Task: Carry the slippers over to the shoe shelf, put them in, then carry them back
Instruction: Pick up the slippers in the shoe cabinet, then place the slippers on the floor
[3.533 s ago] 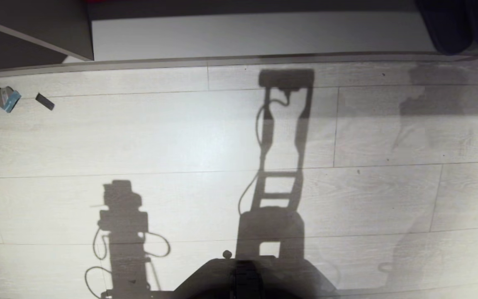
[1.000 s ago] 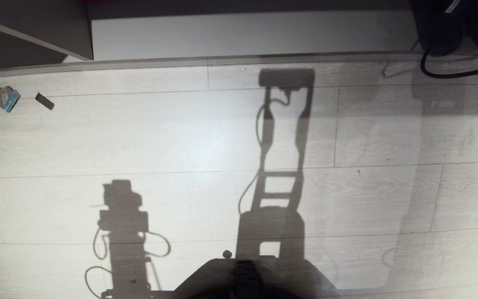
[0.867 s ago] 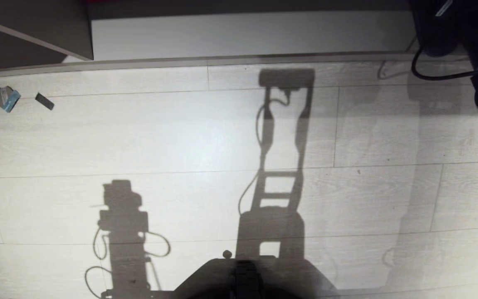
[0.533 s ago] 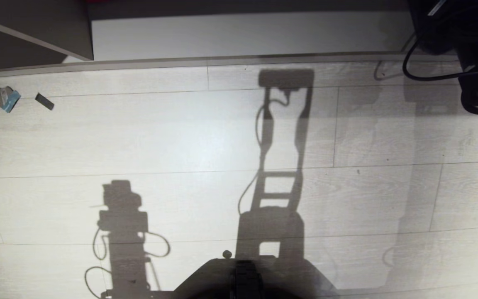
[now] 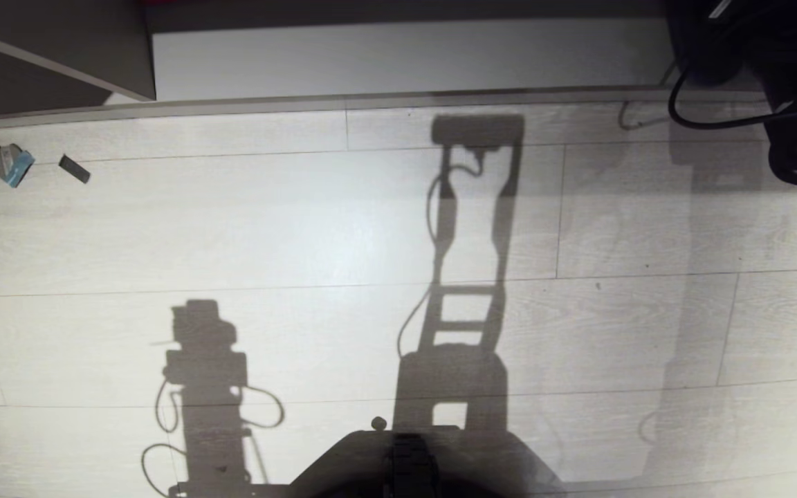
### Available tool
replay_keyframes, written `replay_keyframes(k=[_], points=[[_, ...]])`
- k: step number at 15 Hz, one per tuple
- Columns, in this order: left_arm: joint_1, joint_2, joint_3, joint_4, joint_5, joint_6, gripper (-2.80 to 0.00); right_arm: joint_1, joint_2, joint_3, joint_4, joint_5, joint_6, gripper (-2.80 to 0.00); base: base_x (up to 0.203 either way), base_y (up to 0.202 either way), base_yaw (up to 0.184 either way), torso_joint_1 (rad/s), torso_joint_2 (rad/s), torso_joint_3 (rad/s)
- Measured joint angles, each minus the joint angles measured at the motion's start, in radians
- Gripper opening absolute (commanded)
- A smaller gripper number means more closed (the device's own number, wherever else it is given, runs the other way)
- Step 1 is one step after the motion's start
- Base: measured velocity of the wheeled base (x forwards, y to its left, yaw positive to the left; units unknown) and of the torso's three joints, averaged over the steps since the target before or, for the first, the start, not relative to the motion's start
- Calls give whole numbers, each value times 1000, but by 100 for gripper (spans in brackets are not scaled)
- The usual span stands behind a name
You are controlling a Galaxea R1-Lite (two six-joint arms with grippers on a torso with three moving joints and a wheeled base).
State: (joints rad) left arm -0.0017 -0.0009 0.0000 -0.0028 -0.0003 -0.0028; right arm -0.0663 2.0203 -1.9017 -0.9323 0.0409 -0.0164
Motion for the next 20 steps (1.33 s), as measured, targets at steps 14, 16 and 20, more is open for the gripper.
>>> replay_keyframes(k=[14,16,20], points=[[0,0,0,0,0,-1,-280,92,-478,807,5,-31,3,-280,0,0,0,0,0,0],[0,0,0,0,0,-1,-280,119,-593,954,3,-32,2,-280,0,0,0,0,0,0],[0,0,0,0,0,-1,-280,142,-805,1191,8,-31,-4,-280,0,0,0,0,0,0]])
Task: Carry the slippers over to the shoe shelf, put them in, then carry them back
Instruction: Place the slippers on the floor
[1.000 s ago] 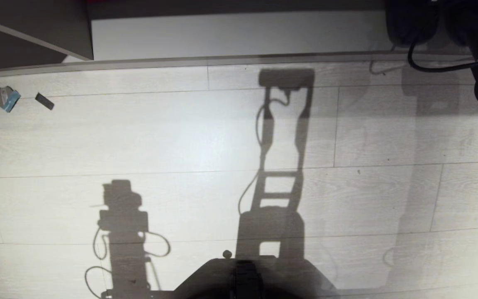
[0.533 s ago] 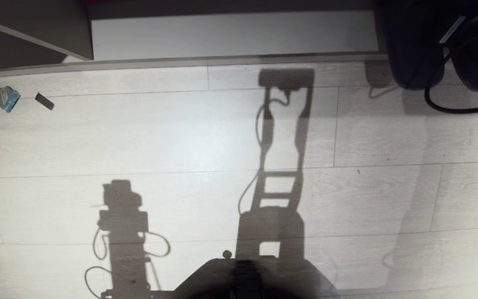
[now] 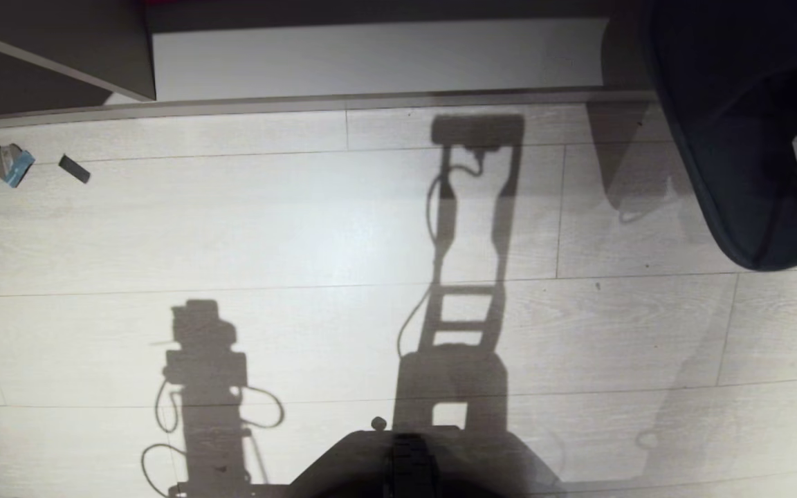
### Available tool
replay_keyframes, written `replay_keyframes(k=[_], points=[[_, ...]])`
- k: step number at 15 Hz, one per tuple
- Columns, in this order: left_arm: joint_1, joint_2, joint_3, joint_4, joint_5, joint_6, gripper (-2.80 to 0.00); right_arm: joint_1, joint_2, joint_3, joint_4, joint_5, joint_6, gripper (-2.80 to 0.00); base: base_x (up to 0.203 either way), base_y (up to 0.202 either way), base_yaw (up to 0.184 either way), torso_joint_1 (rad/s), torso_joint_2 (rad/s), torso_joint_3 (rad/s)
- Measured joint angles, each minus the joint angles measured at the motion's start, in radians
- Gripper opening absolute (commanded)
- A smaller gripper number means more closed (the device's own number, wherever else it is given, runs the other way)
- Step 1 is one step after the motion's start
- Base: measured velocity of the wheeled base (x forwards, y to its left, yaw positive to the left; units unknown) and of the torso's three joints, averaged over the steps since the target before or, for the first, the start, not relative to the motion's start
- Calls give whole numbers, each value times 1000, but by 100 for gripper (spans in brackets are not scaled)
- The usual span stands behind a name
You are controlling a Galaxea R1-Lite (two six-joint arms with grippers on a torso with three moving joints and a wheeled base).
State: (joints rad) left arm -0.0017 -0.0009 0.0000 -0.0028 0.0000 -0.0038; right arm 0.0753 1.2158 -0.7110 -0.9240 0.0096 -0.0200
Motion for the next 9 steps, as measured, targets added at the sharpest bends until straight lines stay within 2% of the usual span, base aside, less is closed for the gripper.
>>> replay_keyframes(k=[4,7,9], points=[[0,0,0,0,0,3,-280,3,-215,261,5,-1,-11,-280,0,0,0,0,0,0],[0,0,0,0,0,3,-280,3,-385,409,12,-10,-62,-280,0,0,0,0,0,0],[0,0,0,0,0,3,-280,-7,-515,491,71,-43,-78,-280,0,0,0,0,0,0]])
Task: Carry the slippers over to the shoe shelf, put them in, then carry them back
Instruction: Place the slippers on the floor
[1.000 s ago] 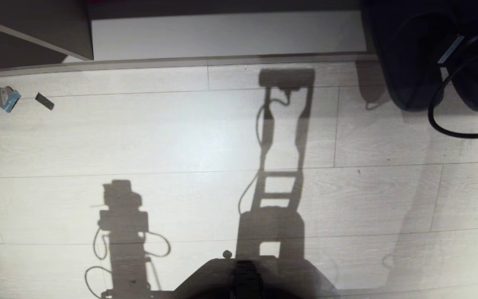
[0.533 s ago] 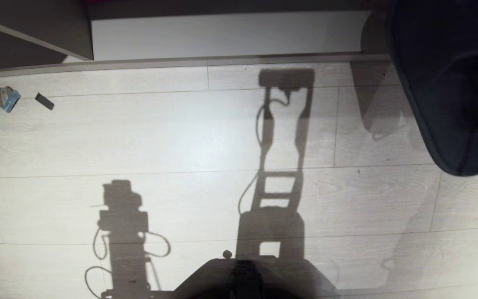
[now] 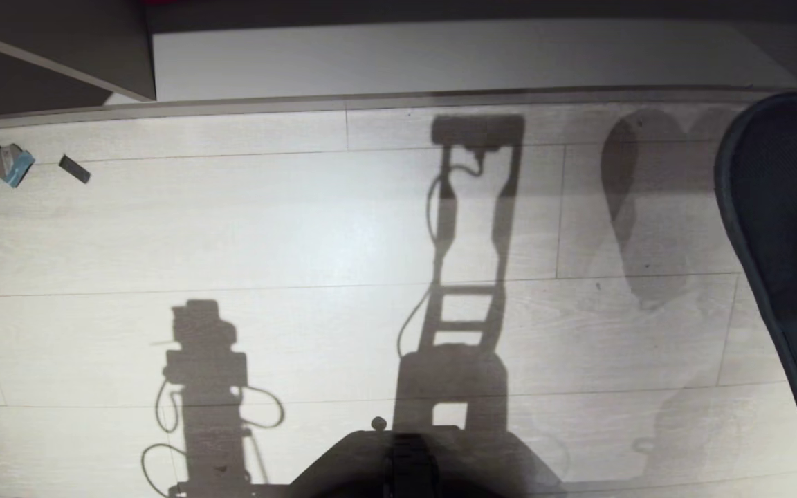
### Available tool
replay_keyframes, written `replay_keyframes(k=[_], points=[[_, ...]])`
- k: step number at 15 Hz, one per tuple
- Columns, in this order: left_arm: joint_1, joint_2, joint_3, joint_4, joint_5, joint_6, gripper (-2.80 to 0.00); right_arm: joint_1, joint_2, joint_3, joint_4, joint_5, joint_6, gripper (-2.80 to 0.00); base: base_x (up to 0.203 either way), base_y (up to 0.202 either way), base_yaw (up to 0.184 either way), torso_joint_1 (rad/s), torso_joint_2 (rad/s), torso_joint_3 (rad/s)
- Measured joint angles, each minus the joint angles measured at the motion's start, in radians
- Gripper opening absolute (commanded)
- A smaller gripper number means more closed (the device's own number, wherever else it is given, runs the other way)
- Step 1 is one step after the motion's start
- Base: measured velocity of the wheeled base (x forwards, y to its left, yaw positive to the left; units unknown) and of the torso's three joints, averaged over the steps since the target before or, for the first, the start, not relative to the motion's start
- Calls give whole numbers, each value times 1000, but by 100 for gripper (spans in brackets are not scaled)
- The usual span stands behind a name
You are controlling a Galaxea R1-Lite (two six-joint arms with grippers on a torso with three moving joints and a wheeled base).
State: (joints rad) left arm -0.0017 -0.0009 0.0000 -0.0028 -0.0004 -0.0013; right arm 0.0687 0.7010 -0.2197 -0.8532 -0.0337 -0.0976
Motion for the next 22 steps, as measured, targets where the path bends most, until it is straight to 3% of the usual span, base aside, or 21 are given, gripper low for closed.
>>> replay_keyframes(k=[6,13,22], points=[[0,0,0,0,0,-1,-280,-48,-350,197,320,-20,37,-280,0,0,0,0,0,0],[0,0,0,0,0,-1,-280,-63,-660,220,828,44,9,-280,0,0,0,0,0,0],[0,0,0,0,0,-4,-280,-65,-703,218,861,47,13,-280,0,0,0,1,0,77]])
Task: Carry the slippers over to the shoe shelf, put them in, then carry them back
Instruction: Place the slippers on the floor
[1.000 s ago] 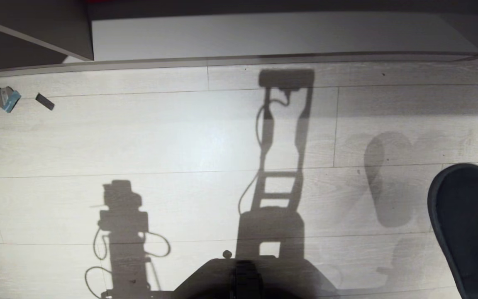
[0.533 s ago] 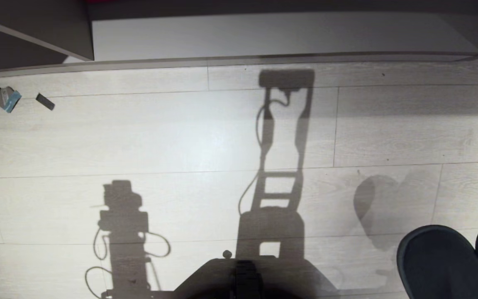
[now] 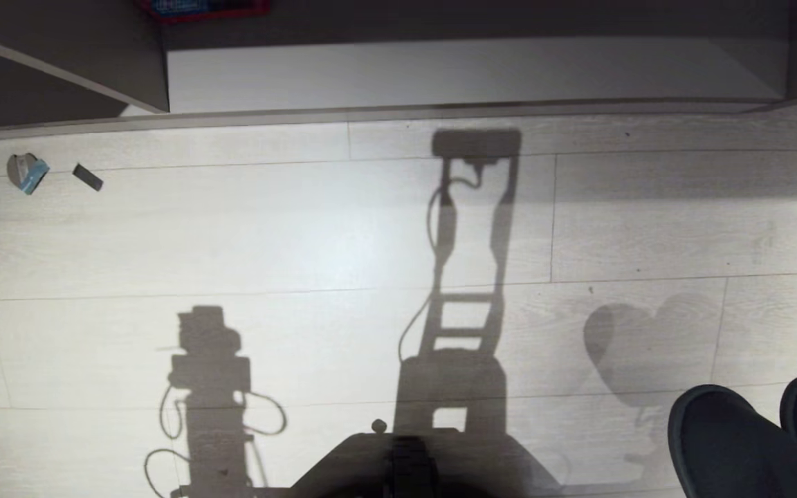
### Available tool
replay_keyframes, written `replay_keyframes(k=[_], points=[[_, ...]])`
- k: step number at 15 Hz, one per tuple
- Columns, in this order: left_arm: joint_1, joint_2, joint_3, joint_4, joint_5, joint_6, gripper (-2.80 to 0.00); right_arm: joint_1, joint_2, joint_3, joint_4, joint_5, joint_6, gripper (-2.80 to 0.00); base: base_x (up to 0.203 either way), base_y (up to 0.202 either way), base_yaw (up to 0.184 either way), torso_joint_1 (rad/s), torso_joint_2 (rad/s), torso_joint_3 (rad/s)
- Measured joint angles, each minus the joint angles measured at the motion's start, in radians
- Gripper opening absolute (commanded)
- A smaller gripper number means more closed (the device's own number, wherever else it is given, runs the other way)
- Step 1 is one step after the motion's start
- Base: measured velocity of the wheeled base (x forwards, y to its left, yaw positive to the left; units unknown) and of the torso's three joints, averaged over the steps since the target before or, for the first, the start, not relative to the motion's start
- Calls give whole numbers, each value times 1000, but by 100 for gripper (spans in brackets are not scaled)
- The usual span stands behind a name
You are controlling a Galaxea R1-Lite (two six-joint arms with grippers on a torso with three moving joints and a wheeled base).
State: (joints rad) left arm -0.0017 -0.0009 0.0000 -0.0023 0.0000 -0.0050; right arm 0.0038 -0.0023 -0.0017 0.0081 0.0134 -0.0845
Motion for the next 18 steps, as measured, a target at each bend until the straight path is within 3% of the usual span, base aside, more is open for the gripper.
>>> replay_keyframes(k=[18], points=[[1,0,0,1,0,-3,-280,0,-1,2,-6,-3,-13,-280,0,0,0,0,3,202]])
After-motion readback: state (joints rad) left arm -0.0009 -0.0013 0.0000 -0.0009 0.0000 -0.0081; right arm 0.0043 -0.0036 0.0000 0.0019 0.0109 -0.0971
